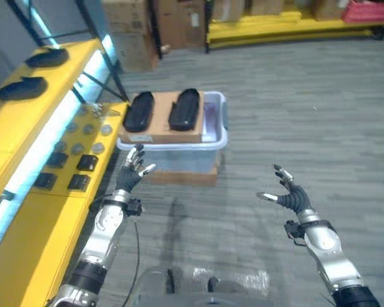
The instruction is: Move parts from the plastic box to the shelf.
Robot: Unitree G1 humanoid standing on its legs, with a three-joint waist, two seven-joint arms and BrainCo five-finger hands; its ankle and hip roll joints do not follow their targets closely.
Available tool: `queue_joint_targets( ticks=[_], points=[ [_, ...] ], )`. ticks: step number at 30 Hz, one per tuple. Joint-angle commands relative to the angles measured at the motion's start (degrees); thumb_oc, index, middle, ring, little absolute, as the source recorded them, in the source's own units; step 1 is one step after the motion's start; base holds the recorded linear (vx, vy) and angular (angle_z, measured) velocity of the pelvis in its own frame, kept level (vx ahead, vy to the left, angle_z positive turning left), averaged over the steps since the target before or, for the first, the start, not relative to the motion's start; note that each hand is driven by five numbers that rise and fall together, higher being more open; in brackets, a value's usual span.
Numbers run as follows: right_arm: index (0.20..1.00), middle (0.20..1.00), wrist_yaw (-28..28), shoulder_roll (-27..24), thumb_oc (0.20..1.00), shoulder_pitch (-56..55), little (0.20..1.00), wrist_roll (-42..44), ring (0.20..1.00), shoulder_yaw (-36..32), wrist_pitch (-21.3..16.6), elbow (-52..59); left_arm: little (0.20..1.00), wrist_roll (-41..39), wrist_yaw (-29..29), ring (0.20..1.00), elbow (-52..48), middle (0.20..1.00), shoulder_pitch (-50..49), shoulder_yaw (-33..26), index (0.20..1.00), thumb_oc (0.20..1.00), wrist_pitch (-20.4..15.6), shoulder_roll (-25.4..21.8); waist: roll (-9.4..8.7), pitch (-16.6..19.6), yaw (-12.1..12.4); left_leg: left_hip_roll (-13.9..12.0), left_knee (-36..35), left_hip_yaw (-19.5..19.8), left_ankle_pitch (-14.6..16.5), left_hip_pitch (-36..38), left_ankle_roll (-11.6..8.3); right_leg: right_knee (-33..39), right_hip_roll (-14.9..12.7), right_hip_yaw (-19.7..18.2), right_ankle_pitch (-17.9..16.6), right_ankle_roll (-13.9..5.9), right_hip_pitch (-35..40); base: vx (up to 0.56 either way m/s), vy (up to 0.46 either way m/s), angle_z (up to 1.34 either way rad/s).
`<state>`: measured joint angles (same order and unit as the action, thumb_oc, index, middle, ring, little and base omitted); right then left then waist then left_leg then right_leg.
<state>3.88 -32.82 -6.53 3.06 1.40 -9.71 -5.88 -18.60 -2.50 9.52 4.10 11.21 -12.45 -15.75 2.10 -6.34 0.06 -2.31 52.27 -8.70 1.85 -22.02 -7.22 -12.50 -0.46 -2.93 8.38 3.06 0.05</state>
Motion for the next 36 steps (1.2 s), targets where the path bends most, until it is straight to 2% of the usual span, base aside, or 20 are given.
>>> queue_joint_targets(
  ticks=[1,3,4,5,6,7,8,10,12,15,17,18,19,20,22,27,28,29,30,36],
  points=[
    [1.0,1.0,-0.08,-0.92,1.0,0.24,1.0,2.39,1.0,-3.54,-2.3,3.32,1.0,-1.47,0.36,1.0,-1.94,1.0,1.69,-2.17,1.0,1.0,-2.8,-2.45,-1.8,-0.79,-1.09,-0.35,-14.39,-2.27,6.06,14.33,0.82,2.48,3.03,-7.23,3.03,-9.67,-2.34,0.18,0.014,0.09],
    [1.0,1.0,-0.32,-0.75,1.0,0.6,1.0,3.94,1.0,-3.81,-2.4,2.69,1.0,-1.22,-0.13,1.0,-1.53,1.0,1.51,-2.07,1.0,1.0,-2.74,-2.41,-2.28,-0.5,-1.05,-2.2,-27.49,-3.76,7.74,14.15,1.78,2.89,2.18,-6.06,3.87,-9.9,-1.95,0.21,0.048,0.01],
    [1.0,1.0,-0.4,-0.5,1.0,0.79,1.0,4.19,1.0,-3.8,-2.46,2.73,1.0,-1.23,-0.21,1.0,-1.41,1.0,1.48,-2.01,1.0,1.0,-2.55,-2.33,-2.0,-0.47,-0.83,-3.16,-33.05,-3.57,7.38,13.61,1.95,2.99,2.28,-5.7,4.14,-10.04,-1.89,0.27,0.097,0.02],
    [1.0,1.0,-0.36,-0.38,1.0,1.02,1.0,4.12,1.0,-3.77,-2.56,2.74,1.0,-1.05,-0.64,1.0,-1.21,1.0,1.39,-2.03,1.0,1.0,-2.42,-2.39,-1.7,-0.4,-0.48,-3.86,-38.67,-3.3,4.56,13.13,1.31,3.21,2.27,-5.12,4.59,-10.42,-1.39,0.18,0.071,-0.03],
    [1.0,1.0,-0.35,-0.39,1.0,1.01,1.0,4.11,1.0,-3.76,-2.57,2.71,1.0,-1.03,-0.67,1.0,-1.2,1.0,1.38,-2.01,1.0,1.0,-2.41,-2.37,-1.91,-0.37,-0.6,-3.47,-39.84,-3.29,3.94,13.7,1.31,3.27,1.99,-5.02,4.66,-10.43,-1.29,0.31,0.094,-0.1],
    [1.0,1.0,0.34,0.24,1.0,1.44,1.0,4.01,1.0,-4.23,-2.71,2.38,1.0,-0.89,-1.19,1.0,-0.47,1.0,1.96,-1.96,1.0,1.0,-2.45,-2.05,-1.91,-0.25,-0.42,-5.78,-45.7,-5.01,0.46,11.69,0.17,3.71,1.83,-3.76,5.84,-10.76,0.25,0.3,0.087,-0.06],
    [1.0,1.0,0.43,0.65,1.0,1.48,1.0,3.96,1.0,-4.3,-2.73,2.31,1.0,-0.76,-1.5,1.0,-0.24,1.0,2.08,-2.01,1.0,1.0,-2.53,-2.08,-2.06,-0.45,-0.68,-6.32,-47.49,-6.41,-0.09,11.69,-0.07,3.33,1.66,-3.4,6.88,-11.0,0.73,0.39,0.143,0.1],
    [1.0,1.0,0.4,1.8,1.0,1.6,1.0,4.12,1.0,-4.09,-2.93,2.27,1.0,-0.37,-1.76,1.0,-0.3,1.0,2.06,-2.28,1.0,1.0,-2.67,-2.39,-0.67,-0.28,-0.97,-6.92,-50.63,-8.11,-2.05,13.42,-0.69,2.77,2.41,-3.29,7.82,-11.62,0.91,0.26,0.177,0.51],
    [1.0,1.0,0.65,2.24,1.0,1.73,1.0,3.99,1.0,-3.94,-2.99,1.95,1.0,-0.03,-1.93,1.0,-0.31,1.0,2.14,-2.32,1.0,1.0,-2.74,-2.55,-0.4,-0.27,-0.87,-6.66,-50.71,-8.74,-2.19,13.87,-0.61,2.91,2.02,-3.35,7.75,-11.9,1.14,0.19,0.169,0.33],
    [1.0,1.0,1.14,3.27,1.0,2.41,1.0,2.58,1.0,-3.52,-2.66,0.61,1.0,0.54,-1.77,1.0,-1.23,1.0,2.71,-2.71,1.0,1.0,-3.06,-3.87,-0.13,0.75,-0.03,-5.52,-48.11,-11.81,-0.08,13.88,0.28,4.01,-1.5,-3.82,8.22,-14.22,2.49,0.31,0.232,0.07],
    [1.0,1.0,1.82,3.35,1.0,2.82,1.0,0.65,1.0,-3.67,-2.43,0.62,1.0,0.85,-1.52,1.0,-1.56,1.0,3.13,-2.6,1.0,1.0,-3.13,-4.86,-0.1,1.1,0.14,-4.54,-47.56,-13.12,1.57,14.51,1.34,1.48,-3.74,-4.04,7.49,-15.71,1.49,0.23,0.17,0.06],
    [1.0,1.0,1.82,3.35,1.0,2.82,1.0,0.65,1.0,-3.67,-2.43,0.62,1.0,0.85,-1.52,1.0,-1.56,1.0,3.13,-2.6,1.0,1.0,-3.13,-4.86,-0.1,1.1,0.14,-4.54,-47.56,-13.12,1.57,14.51,1.34,1.48,-3.74,-4.04,7.49,-15.71,1.49,0.14,0.12,0.32],
    [1.0,1.0,2.05,3.29,1.0,3.24,1.0,-0.25,1.0,-3.75,-2.27,0.68,1.0,0.78,-1.64,1.0,-1.92,1.0,3.18,-2.58,1.0,1.0,-3.05,-5.23,-0.22,0.72,-0.24,-3.97,-47.6,-13.41,2.24,15.16,1.76,-1.72,-4.7,-4.32,6.05,-16.67,0.01,0.16,0.149,0.2],
    [1.0,1.0,2.87,3.61,1.0,4.22,1.0,-1.41,1.0,-3.31,-2.21,0.7,1.0,0.65,-1.47,1.0,-2.23,1.0,3.24,-2.57,1.0,1.0,-3.13,-6.15,-0.22,0.2,-0.37,-3.88,-48.32,-14.47,2.6,16.37,2.15,-5.3,-4.33,-7.1,2.83,-18.06,-3.32,0.22,0.159,0.18],
    [1.0,1.0,4.52,4.07,1.0,5.88,1.0,-2.98,1.0,-2.68,-2.3,0.11,1.0,1.03,-1.72,1.0,-2.13,1.0,3.21,-2.64,1.0,1.0,-3.2,-6.66,-0.19,-0.06,-0.39,-4.02,-49.02,-15.7,3.18,18.0,1.98,-5.48,-4.27,-7.67,0.66,-18.06,-5.98,0.22,0.086,-0.16],
    [1.0,1.0,5.07,4.13,1.0,5.85,1.0,-2.12,1.0,-2.59,-2.27,-0.1,1.0,0.67,-1.58,1.0,-1.97,1.0,3.43,-1.56,1.0,1.0,-2.83,-7.12,-0.11,0.14,-1.18,-3.11,-49.92,-16.22,4.69,20.85,2.04,2.87,-1.06,-6.13,-0.09,-17.45,-11.22,0.19,-0.029,-0.1],
    [1.0,1.0,5.63,3.8,1.0,5.52,1.0,-1.79,1.0,-2.85,-2.28,-0.5,1.0,1.05,-1.69,1.0,-1.97,1.0,3.85,-0.64,1.0,1.0,-2.59,-6.71,0.31,-0.17,-2.55,-2.19,-49.52,-14.92,6.74,23.11,2.15,5.6,1.59,-7.02,-0.96,-17.43,-13.14,0.35,-0.126,0.17],
    [1.0,1.0,6.0,3.7,1.0,5.53,1.0,-1.76,1.0,-2.89,-2.21,-0.72,1.0,1.25,-1.78,1.0,-1.97,1.0,3.92,-0.51,1.0,1.0,-2.54,-6.62,0.39,-0.26,-2.75,-1.9,-49.02,-14.48,7.64,23.67,2.2,6.22,2.09,-7.05,-1.35,-17.45,-13.46,0.41,-0.236,0.44],
    [1.0,1.0,6.67,3.44,1.0,4.96,1.0,-2.24,1.0,-3.33,-2.21,-0.28,1.0,1.3,-1.28,1.0,-1.71,1.0,3.68,-0.4,1.0,1.0,-2.6,-6.37,0.26,-0.34,-2.34,-1.88,-47.3,-13.69,9.17,24.4,2.26,6.26,1.89,-6.03,-0.85,-16.52,-12.26,0.2,-0.177,0.79],
    [1.0,1.0,7.75,2.77,1.0,3.68,1.0,-3.85,1.0,-4.58,-1.6,-1.04,1.0,0.08,-0.86,1.0,-1.19,1.0,1.63,-0.42,1.0,1.0,-2.54,-4.83,0.66,1.11,-2.4,-3.65,-47.37,-13.19,8.24,25.58,1.29,4.45,3.24,-5.7,-0.45,-14.6,-11.02,0.18,-0.213,0.35]
  ],
)
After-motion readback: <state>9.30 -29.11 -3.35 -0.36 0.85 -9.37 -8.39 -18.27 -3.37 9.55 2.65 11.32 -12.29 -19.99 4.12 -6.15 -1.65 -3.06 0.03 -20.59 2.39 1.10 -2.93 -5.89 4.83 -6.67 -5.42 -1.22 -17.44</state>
